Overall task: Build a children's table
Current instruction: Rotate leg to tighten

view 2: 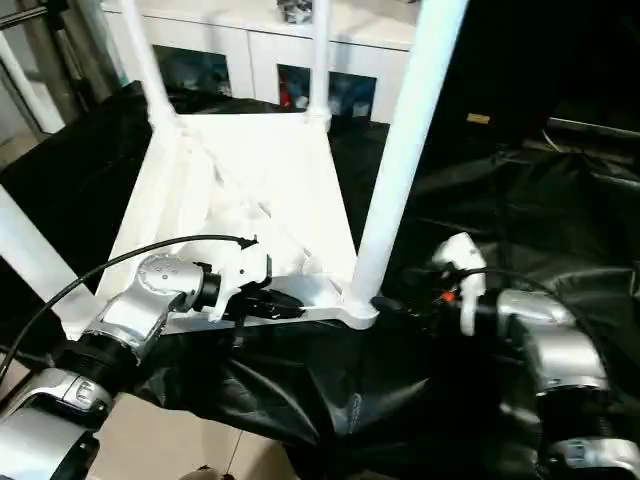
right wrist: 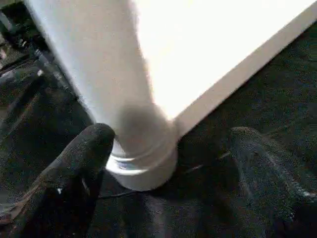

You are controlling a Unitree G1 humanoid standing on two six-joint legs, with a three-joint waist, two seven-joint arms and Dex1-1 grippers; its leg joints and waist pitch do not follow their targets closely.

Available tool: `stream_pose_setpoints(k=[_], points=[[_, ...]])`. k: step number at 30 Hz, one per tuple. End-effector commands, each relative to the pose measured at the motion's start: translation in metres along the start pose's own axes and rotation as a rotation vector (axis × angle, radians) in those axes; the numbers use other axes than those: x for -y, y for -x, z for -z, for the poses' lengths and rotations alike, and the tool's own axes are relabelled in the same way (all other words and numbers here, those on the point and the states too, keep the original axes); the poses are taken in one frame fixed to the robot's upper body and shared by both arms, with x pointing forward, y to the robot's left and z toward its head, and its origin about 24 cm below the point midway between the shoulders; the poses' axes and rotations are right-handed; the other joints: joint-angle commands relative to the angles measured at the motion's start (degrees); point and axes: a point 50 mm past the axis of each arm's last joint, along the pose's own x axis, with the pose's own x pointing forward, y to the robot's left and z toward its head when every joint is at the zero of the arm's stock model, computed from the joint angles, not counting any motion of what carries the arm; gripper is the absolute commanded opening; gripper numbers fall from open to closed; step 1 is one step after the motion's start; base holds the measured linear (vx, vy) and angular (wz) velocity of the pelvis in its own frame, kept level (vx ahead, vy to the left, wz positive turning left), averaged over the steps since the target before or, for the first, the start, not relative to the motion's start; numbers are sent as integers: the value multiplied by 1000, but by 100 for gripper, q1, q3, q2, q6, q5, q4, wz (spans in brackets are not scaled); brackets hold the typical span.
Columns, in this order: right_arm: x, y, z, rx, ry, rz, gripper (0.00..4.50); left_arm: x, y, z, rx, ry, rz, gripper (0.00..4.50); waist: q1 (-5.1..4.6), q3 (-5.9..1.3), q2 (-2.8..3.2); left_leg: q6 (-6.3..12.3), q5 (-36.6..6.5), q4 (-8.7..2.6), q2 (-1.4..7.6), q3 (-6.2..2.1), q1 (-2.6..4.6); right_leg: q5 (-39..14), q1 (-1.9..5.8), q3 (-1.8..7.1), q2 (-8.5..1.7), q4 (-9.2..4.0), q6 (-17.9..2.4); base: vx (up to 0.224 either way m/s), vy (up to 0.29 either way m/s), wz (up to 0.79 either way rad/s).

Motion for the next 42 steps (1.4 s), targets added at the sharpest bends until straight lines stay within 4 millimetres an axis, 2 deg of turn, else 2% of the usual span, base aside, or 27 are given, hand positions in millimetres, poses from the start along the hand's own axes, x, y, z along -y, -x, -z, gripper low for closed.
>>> stream_pose_setpoints(k=[1,2,4,5,10,16,25,34,35,37,39,42], points=[[8,15,-7,21,28,71,438,2,-2,-9,44,-25,34,0,16,-392,-68,540,-918,-279,159,5,43,-937,343,214,-339,-373,-1313,0,0,0],[10,18,-6,3,44,100,445,1,-2,-10,54,-2,28,0,28,-392,-69,518,-880,-276,156,8,47,-906,341,215,-339,-365,-1325,0,0,0],[10,20,-5,-4,48,110,450,1,-2,-11,58,2,36,44,42,-393,-75,523,-865,-269,146,13,45,-902,345,214,-340,-365,-1331,0,0,0],[10,22,-5,-8,46,115,450,2,-1,-11,59,10,49,44,42,-393,-62,535,-858,-268,143,14,42,-902,346,213,-339,-368,-1326,0,0,0],[7,20,-4,-8,43,99,450,1,0,-10,41,-3,34,84,47,-391,-72,576,-891,-266,151,11,35,-891,348,203,-334,-370,-1349,0,0,0],[1,10,-6,5,51,62,450,-1,0,-4,-7,-1,-5,84,-2,-378,-72,484,-1063,-278,140,1,37,-1332,341,196,-329,-412,-1153,0,0,0],[-5,0,-6,10,55,21,450,-5,0,2,-64,-15,-55,84,-29,-390,-63,483,-1028,-273,143,-4,33,-1151,340,200,-333,-394,-1218,0,0,0],[-15,-7,-6,10,59,-46,450,-1,-2,8,-109,-15,-18,84,-29,-377,-61,426,-1163,-290,147,-11,47,-1473,327,206,-342,-427,-1099,0,0,0],[-16,-8,-7,14,57,-56,450,1,-2,9,-115,-4,7,69,-22,-379,-14,412,-1141,-291,144,-17,48,-1428,327,207,-343,-420,-1120,0,0,0],[-18,-9,-7,14,59,-72,450,2,-2,9,-123,2,28,59,-34,-380,-38,415,-1134,-292,147,-14,46,-1306,330,207,-333,-415,-1154,0,0,0],[-24,-15,-7,2,66,-115,450,3,-1,10,-140,8,58,26,-40,-388,-26,430,-1114,-290,146,-15,43,-1213,339,205,-333,-399,-1189,0,0,0],[-30,-25,-4,-10,88,-136,450,2,-1,9,-136,3,61,10,-46,-399,-18,460,-1029,-280,148,-14,38,-978,339,207,-333,-376,-1269,0,0,0]])
